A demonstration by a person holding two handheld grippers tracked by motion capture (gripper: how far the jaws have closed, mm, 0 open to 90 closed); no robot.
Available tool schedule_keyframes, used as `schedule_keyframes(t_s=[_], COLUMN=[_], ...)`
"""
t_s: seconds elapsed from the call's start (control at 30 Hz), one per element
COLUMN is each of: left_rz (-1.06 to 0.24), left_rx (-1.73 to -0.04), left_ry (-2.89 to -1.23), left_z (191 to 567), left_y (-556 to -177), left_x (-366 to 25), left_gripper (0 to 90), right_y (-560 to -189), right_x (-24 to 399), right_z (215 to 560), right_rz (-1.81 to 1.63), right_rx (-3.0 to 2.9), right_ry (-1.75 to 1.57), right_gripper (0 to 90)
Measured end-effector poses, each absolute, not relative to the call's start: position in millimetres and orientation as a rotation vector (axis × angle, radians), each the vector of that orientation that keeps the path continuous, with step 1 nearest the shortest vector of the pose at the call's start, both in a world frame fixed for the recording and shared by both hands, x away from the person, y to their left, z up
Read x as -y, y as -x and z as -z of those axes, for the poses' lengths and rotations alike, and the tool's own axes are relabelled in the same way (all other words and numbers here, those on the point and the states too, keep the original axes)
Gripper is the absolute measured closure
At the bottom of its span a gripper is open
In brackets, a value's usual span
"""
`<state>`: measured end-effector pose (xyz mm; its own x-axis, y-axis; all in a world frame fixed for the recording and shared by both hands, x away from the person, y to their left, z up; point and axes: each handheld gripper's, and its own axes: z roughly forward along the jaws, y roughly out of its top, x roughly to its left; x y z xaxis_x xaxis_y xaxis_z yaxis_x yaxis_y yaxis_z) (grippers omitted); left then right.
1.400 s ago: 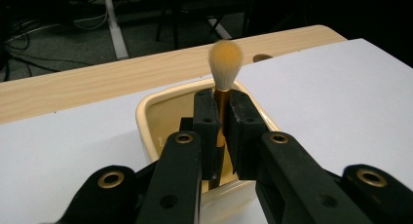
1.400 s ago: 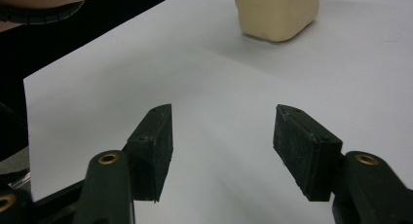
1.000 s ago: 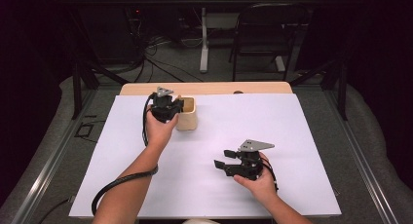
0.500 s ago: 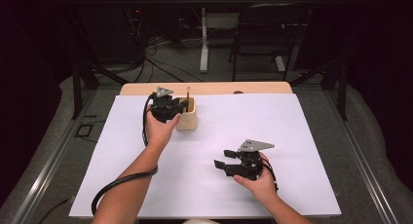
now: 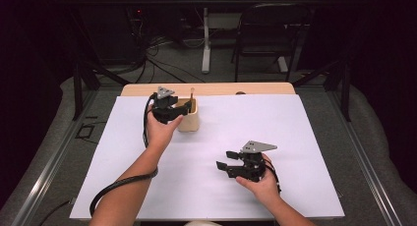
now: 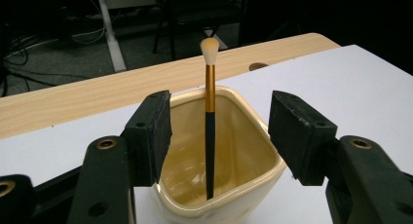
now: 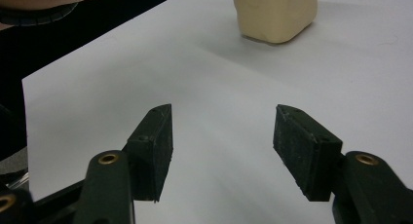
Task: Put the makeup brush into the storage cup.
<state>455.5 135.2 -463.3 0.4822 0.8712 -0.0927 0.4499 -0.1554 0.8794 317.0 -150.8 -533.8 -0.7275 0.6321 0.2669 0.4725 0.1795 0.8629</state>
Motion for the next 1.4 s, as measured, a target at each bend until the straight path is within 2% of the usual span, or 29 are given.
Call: schedule_keyframes(t_s=[1.03, 1.4], left_rz=[-0.457, -0.472], left_rx=[-1.071, -1.048], left_ry=[-1.824, -1.838], left_z=[457.5, 454.0], left_y=[-442.7, -439.3], left_x=[-144.2, -142.3], left_gripper=[38.2, 38.2], right_y=[-315.6, -315.7], right_x=[153.1, 151.9], right_z=[533.1, 533.5], right_rz=[-1.578, -1.58], right_rx=[-2.265, -2.27], right_ry=[-1.073, -1.076], right_gripper=[39.4, 39.4])
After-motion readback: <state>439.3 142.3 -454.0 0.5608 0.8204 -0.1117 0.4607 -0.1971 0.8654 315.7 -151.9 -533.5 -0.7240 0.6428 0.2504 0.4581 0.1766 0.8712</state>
